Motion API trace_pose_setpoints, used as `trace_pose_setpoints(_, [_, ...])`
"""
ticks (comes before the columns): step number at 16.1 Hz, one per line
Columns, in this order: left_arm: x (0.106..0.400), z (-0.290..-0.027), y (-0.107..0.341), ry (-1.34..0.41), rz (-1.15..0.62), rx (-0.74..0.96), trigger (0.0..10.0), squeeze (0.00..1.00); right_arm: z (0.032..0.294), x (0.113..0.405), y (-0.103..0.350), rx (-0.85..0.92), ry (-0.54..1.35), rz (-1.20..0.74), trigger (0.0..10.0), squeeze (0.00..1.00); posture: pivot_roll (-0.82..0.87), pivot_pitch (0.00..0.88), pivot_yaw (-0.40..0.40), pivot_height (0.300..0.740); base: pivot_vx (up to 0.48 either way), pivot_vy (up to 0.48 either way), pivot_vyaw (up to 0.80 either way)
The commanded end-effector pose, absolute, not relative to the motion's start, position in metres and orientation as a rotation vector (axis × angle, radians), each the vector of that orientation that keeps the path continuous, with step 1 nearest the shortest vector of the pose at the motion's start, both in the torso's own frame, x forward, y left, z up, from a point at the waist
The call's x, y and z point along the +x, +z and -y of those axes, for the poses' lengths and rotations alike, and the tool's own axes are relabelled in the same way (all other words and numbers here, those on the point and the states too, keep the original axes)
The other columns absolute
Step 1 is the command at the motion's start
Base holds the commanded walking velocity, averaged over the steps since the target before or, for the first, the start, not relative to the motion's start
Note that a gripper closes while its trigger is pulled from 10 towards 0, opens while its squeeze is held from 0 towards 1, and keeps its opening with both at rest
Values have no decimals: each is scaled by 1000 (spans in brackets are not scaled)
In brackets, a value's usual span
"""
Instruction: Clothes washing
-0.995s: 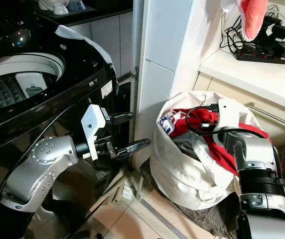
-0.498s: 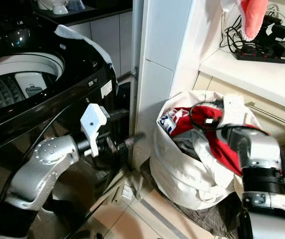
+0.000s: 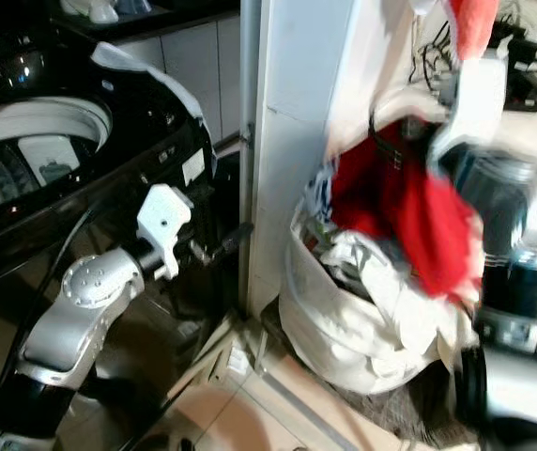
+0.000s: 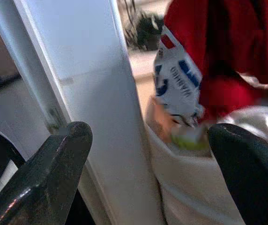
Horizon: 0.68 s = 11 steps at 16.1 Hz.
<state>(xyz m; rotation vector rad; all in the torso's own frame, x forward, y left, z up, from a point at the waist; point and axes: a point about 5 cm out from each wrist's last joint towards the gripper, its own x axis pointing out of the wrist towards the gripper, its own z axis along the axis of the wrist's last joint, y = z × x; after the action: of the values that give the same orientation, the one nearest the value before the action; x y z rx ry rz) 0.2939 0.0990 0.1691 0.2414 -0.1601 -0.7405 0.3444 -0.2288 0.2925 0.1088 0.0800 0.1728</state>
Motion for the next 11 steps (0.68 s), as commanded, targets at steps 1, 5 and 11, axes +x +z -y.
trace_pose_setpoints(1, [300, -101, 193, -694, 276, 217, 10000, 0, 215, 336, 329, 166, 293, 46, 0, 0, -23, 0, -51, 740, 0, 0, 0])
trace_pose_setpoints(5, [301, -108, 271, -673, 567, -62, 10000, 1000, 170, 325, 341, 146, 576, 52, 0, 0, -20, 0, -60, 740, 0, 0, 0])
trace_pose_setpoints(11, [288, -84, 258, -892, 442, -27, 10000, 1000, 134, 325, 301, 259, 690, -81, 0, 0, -3, 0, -69, 740, 0, 0, 0])
